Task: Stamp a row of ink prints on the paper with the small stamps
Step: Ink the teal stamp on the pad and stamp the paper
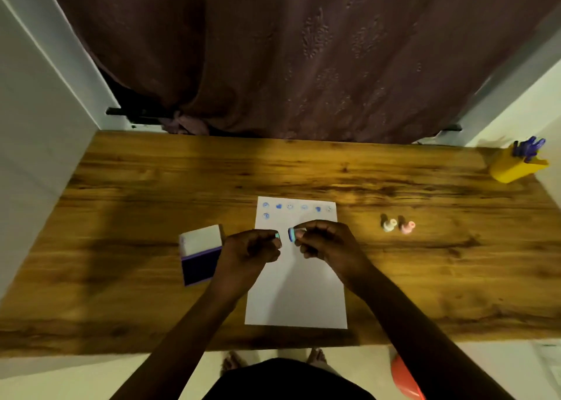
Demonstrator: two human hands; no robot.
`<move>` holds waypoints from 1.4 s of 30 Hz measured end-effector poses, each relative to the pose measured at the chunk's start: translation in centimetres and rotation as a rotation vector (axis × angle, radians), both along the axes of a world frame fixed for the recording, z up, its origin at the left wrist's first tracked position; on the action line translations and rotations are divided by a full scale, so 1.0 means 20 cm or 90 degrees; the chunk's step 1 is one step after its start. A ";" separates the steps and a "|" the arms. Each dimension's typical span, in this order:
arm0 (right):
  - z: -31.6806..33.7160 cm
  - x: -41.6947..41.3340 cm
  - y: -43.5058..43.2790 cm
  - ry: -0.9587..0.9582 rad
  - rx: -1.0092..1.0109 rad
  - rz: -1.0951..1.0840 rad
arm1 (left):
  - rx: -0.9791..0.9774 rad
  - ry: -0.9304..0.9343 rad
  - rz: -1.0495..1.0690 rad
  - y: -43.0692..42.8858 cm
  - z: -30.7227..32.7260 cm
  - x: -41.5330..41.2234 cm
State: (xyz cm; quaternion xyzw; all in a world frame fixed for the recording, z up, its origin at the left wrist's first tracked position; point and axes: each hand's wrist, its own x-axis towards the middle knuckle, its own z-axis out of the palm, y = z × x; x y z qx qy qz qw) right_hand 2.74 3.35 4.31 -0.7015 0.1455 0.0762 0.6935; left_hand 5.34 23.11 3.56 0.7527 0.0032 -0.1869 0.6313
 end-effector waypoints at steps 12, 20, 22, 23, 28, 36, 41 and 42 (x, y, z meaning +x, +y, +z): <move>0.03 -0.18 -0.23 -0.046 -0.033 0.048 | 0.022 -0.080 -0.067 -0.26 0.01 -0.09; 0.00 -0.27 -0.35 0.026 0.017 0.026 | -0.024 -0.097 -0.074 -0.39 -0.01 -0.14; -0.01 -0.28 -0.39 0.045 0.008 0.025 | -0.024 -0.102 -0.084 -0.43 -0.02 -0.16; -0.01 -0.29 -0.42 0.047 -0.004 0.027 | -0.019 -0.107 -0.093 -0.45 -0.03 -0.16; -0.03 -0.34 -0.57 0.024 -0.076 0.032 | -0.006 -0.101 -0.125 -0.57 -0.04 -0.19; -0.18 -0.43 -0.84 -0.037 -0.554 0.050 | 0.058 -0.070 -0.112 -0.70 -0.12 -0.18; -0.23 -0.44 -0.89 0.019 -0.656 0.148 | 0.066 -0.060 -0.103 -0.75 -0.14 -0.18; -0.24 -0.44 -0.90 0.022 -0.660 0.163 | 0.064 -0.057 -0.101 -0.76 -0.14 -0.19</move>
